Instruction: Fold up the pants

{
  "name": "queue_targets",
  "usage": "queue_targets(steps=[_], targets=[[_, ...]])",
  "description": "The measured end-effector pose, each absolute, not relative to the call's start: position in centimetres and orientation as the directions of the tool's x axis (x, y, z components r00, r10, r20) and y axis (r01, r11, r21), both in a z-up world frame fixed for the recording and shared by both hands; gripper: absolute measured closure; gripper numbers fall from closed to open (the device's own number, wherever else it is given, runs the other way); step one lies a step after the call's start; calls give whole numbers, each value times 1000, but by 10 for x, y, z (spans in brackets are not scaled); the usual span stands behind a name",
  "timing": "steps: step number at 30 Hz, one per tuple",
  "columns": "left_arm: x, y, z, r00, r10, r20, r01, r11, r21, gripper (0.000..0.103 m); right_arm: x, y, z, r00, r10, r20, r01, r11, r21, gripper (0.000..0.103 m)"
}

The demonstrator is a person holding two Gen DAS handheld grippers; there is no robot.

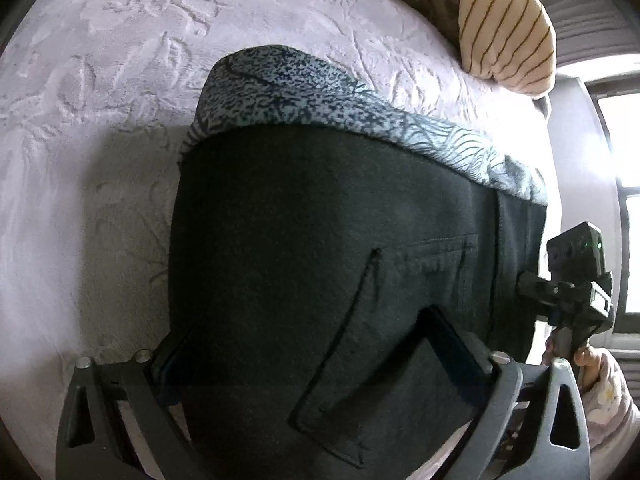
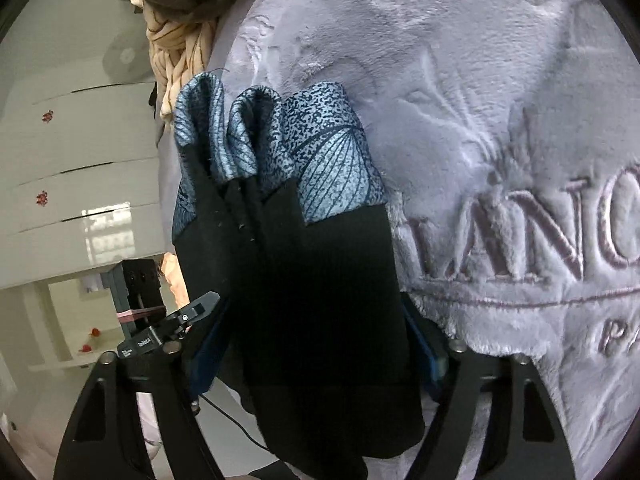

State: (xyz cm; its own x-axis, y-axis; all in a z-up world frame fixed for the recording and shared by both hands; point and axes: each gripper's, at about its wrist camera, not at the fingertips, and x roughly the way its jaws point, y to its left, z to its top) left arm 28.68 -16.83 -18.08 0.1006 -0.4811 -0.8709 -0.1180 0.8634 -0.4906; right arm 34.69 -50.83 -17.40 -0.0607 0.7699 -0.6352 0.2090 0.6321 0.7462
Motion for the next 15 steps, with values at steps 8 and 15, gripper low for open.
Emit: queue_targets(steps=[8,15], targets=[[253,-167,-123,174,-409,-896,-60,903,-425,36,328,-505,-135,-1,816,-578,173,569,804,54],[203,-151,-76,202,-370,-907,-73,918,-391,36,300,-494,-96,-25,859,-511,133,510,850,54]])
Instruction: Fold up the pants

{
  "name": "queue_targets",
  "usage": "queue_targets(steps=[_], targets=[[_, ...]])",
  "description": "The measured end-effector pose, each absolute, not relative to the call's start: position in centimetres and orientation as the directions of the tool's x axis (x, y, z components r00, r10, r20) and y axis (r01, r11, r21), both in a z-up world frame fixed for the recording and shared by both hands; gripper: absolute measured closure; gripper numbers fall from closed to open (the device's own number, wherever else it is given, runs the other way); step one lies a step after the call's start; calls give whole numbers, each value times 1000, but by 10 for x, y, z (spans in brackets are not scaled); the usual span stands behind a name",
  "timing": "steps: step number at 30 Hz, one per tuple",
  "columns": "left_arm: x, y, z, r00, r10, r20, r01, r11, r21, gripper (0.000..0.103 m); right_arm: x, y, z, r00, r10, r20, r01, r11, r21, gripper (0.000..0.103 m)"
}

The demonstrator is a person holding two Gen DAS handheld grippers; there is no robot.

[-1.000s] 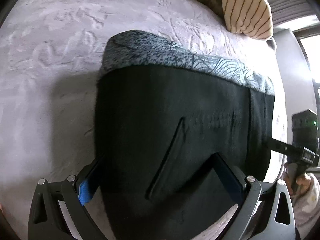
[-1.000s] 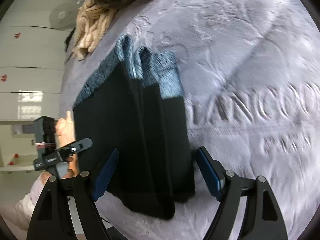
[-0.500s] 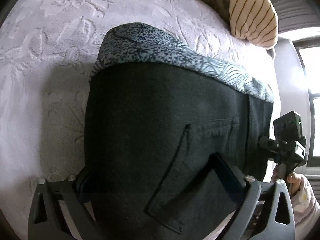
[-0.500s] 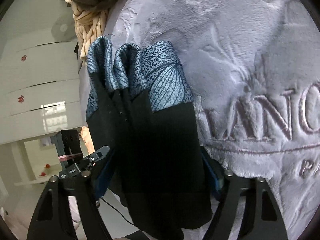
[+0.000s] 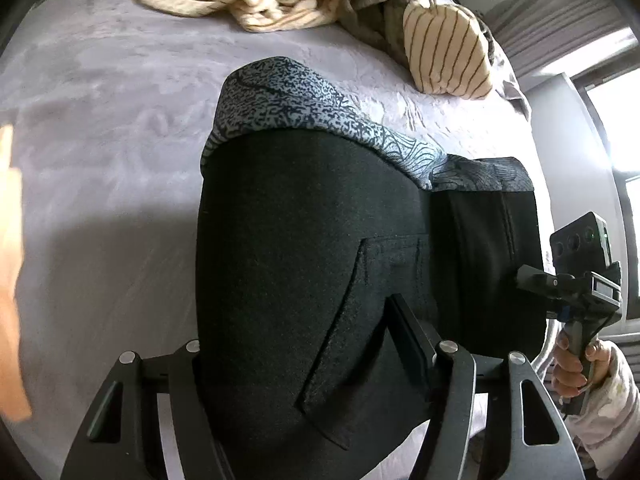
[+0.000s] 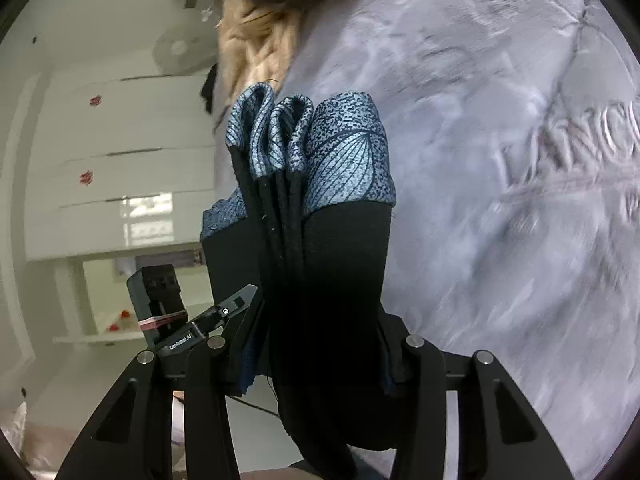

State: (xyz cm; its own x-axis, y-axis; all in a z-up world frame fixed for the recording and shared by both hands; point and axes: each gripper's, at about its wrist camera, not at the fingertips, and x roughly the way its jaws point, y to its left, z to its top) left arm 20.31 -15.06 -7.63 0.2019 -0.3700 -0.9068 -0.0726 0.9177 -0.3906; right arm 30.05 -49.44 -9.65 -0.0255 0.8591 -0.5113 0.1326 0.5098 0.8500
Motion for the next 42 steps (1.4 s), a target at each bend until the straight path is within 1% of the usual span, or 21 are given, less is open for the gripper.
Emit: queue_targets(steps=[6,12,16,18,19,20,23,24,26,27,31,32,33,34,35,38,40,42], targets=[[146,-128,-59,182,-346,-920,-66,930,-363,36,257,-468,-76,-42,863,-503,116,505,855,54],[102,-94,-59,128,-347,-929,-13,936,-351,36,191,-441,-80,2,869,-495,163,488,857,54],[82,-74,-63,131,-332,-934,8,943,-334,36,157,-422,-87,38,868,-496,194,480,855,54],[79,-68,-75,150,-318,-936,7,947,-320,36,153,-412,-91,54,854,-518,204,498,843,54],[81,-69,-81,157,-309,-938,6,950,-312,33,153,-411,-94,60,844,-534,206,513,833,54],[81,-68,-88,166,-288,-943,3,957,-292,30,154,-408,-99,61,823,-564,210,542,814,54],[80,-64,-117,130,-220,-967,-45,973,-227,29,152,-403,-116,35,764,-644,249,617,747,51],[77,-58,-123,115,-201,-973,-78,974,-211,25,151,-401,-120,20,733,-680,257,654,712,49],[70,-51,-118,145,-186,-972,-85,976,-199,24,145,-402,-119,12,689,-725,240,701,671,45],[67,-48,-113,164,-161,-973,-73,982,-175,24,143,-403,-115,23,672,-740,228,717,659,43],[60,-39,-96,200,-77,-977,-41,995,-87,24,126,-419,-106,51,615,-787,241,757,607,43],[60,-38,-90,212,-59,-976,-38,997,-68,24,124,-424,-102,68,602,-796,251,762,597,50],[61,-40,-85,227,-44,-973,-34,998,-53,24,125,-427,-98,85,597,-798,252,761,597,67],[62,-39,-79,249,-35,-968,-26,999,-42,24,125,-429,-92,107,602,-791,250,754,607,73],[64,-43,-73,267,-39,-963,-20,999,-46,24,127,-429,-86,125,602,-789,247,751,612,78],[72,-58,-65,284,-88,-955,-1,996,-92,24,128,-419,-65,154,571,-807,184,786,591,78],[74,-68,-71,275,-82,-958,19,997,-80,24,138,-398,-57,149,545,-825,115,819,562,78],[76,-74,-86,238,-43,-970,18,999,-40,24,145,-379,-57,124,504,-855,56,857,513,78]])
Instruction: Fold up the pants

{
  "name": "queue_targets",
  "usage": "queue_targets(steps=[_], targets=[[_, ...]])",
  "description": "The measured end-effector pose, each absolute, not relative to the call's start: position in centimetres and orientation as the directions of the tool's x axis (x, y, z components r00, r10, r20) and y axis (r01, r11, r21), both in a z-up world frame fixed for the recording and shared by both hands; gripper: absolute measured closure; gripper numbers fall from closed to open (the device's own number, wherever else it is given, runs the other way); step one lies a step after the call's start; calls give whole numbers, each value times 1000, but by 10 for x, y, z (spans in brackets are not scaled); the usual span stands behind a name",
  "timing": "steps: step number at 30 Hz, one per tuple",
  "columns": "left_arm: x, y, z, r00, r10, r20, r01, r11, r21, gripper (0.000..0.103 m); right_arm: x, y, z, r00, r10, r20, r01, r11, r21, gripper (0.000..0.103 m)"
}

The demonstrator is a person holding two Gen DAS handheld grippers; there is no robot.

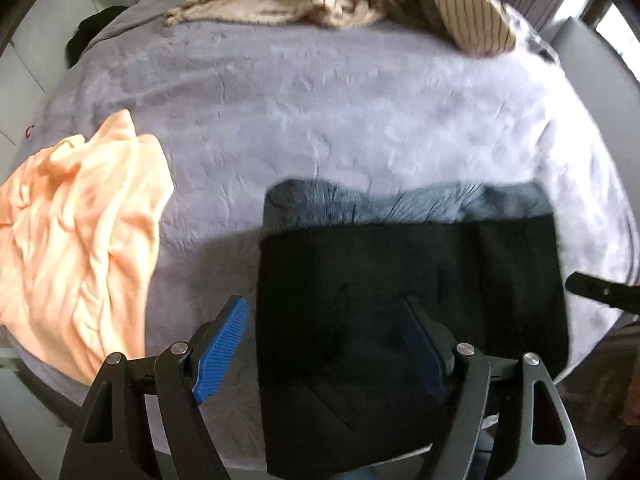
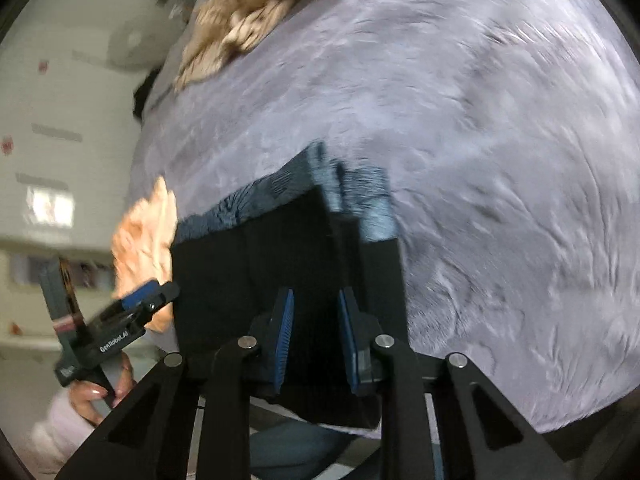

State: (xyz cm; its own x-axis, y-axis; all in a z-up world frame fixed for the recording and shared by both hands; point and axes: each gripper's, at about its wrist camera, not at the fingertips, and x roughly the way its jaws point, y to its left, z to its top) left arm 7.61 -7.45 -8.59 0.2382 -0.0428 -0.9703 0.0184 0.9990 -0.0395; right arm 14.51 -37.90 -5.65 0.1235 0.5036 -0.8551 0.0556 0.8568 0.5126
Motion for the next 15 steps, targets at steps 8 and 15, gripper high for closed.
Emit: queue_targets(steps=[8,15], targets=[[74,-70,-108,166,-46,-985,-29,998,-51,16,144,-349,-92,15,284,-959,-102,954,281,80],[71,-72,-99,161,-17,-987,-31,999,-22,16,139,-363,-80,-10,322,-947,-36,946,322,80]])
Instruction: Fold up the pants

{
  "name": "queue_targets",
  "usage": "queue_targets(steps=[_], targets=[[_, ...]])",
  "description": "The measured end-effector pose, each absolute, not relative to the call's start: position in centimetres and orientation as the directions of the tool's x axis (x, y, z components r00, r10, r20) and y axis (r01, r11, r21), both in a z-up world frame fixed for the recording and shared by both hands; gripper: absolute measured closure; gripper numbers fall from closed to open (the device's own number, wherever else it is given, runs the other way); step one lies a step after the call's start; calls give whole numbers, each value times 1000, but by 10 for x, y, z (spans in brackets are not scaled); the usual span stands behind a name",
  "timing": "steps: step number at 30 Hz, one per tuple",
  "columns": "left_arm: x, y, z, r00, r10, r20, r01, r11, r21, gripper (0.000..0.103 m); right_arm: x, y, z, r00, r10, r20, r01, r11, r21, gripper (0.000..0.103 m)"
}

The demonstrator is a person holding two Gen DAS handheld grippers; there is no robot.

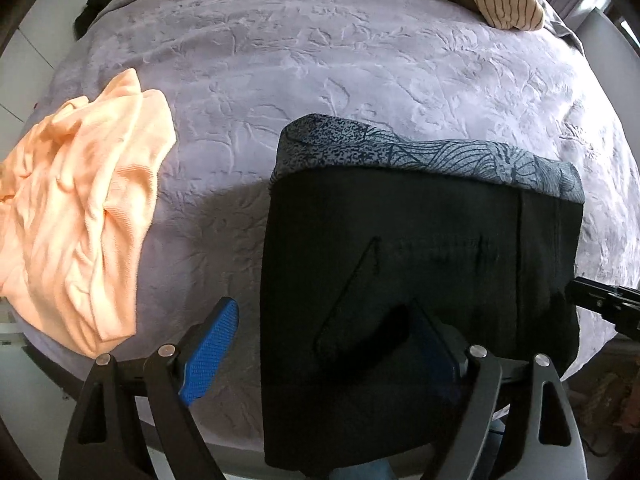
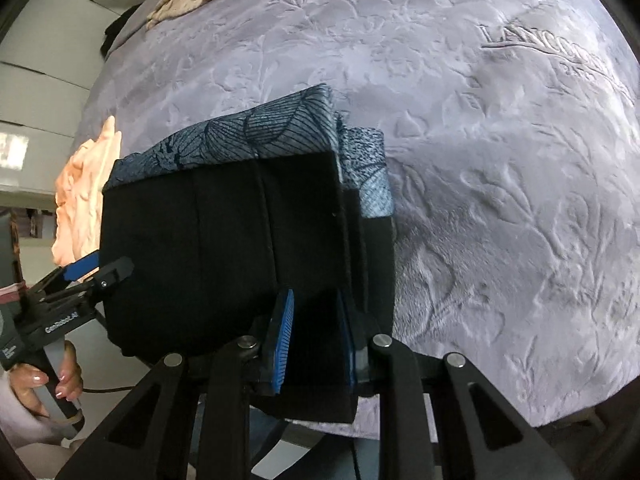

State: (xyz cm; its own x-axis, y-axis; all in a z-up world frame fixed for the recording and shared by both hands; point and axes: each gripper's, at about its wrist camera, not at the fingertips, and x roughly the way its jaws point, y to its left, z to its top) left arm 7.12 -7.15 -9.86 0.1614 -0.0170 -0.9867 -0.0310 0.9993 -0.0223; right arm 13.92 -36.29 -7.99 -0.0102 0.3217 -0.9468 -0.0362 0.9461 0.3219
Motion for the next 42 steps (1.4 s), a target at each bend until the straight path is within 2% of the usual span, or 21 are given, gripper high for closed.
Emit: queue_targets(steps=[9,10,11,12,13,16,21,25,27,29,32,42], targets=[[68,-78,-89,175,-11,-984,-14,1000,-14,16,132,-356,-64,-17,336,-942,7,942,336,74],[68,-79,-88,175,-7,-985,-10,1000,-9,10,131,-356,-63,-18,337,-941,9,942,336,72],[67,-80,-88,174,-3,-985,-8,1000,-4,0,130,-354,-62,-17,336,-942,10,942,336,64],[67,-81,-86,180,5,-984,-6,1000,5,0,131,-352,-61,-16,335,-942,10,942,335,54],[67,-82,-85,182,5,-983,2,1000,5,0,130,-350,-60,-14,332,-943,7,943,332,50],[67,-85,-85,180,0,-984,13,1000,2,0,132,-343,-57,-2,325,-946,0,946,325,43],[65,-91,-82,179,34,-983,32,999,41,0,131,-335,-51,8,287,-958,-14,958,287,25],[63,-94,-79,186,36,-982,33,999,43,0,129,-330,-45,37,220,-975,-35,975,218,19],[62,-96,-77,191,34,-981,31,999,41,0,128,-330,-43,50,181,-982,-37,983,180,9],[61,-98,-74,198,41,-979,32,998,49,0,127,-330,-41,66,152,-986,-37,988,150,9],[59,-101,-72,204,57,-977,29,998,64,0,125,-331,-39,78,126,-989,-36,992,124,0],[50,-101,-67,218,85,-972,14,996,90,0,119,-333,-37,71,103,-992,-17,995,102,0]])
